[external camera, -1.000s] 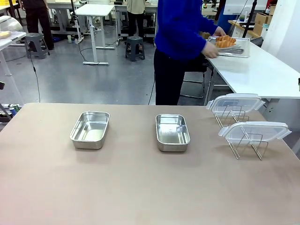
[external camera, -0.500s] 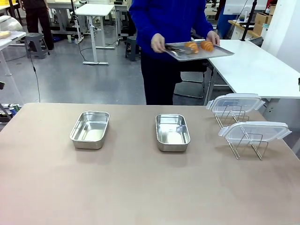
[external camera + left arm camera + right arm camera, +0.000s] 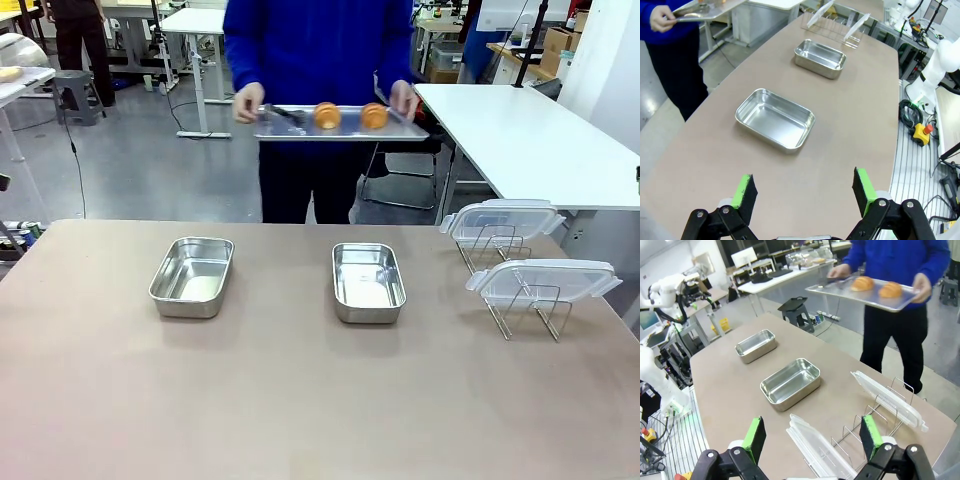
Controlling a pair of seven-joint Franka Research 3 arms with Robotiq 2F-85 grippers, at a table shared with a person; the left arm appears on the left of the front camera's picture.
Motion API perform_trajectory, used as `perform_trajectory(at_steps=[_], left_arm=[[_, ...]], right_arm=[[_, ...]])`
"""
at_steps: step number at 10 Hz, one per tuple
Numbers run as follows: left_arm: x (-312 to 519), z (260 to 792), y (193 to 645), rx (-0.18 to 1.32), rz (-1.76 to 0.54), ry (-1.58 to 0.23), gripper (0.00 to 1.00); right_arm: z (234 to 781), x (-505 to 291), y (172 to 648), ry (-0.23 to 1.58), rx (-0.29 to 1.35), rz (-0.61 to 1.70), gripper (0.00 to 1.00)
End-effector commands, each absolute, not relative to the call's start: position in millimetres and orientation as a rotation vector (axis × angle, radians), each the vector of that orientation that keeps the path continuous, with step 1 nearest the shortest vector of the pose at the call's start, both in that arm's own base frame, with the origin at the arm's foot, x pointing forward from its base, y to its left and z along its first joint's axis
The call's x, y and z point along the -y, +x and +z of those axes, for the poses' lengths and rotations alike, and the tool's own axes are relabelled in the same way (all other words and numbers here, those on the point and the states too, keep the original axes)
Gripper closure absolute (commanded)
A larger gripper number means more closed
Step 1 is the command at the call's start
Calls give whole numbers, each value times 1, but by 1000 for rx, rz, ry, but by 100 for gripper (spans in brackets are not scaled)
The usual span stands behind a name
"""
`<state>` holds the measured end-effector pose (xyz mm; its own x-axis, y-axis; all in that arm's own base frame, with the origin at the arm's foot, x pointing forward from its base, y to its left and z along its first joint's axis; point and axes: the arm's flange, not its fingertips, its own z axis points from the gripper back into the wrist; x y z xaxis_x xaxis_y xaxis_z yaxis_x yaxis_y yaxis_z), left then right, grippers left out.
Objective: Place the bread in airtight containers.
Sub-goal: Lift both Airtight Container.
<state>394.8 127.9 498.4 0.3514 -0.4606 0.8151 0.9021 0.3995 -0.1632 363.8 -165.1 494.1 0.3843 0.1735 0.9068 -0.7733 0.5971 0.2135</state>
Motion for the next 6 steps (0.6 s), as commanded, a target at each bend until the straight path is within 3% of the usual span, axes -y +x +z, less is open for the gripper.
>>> perform_trajectory(at_steps=[1,6], left_arm=[[-129,500,397,793,-989,-701,0],[-129,500,397,793,-989,-701,0]], right_arm=[[496,166,369,706,1038,685,0],[496,166,369,706,1038,685,0]])
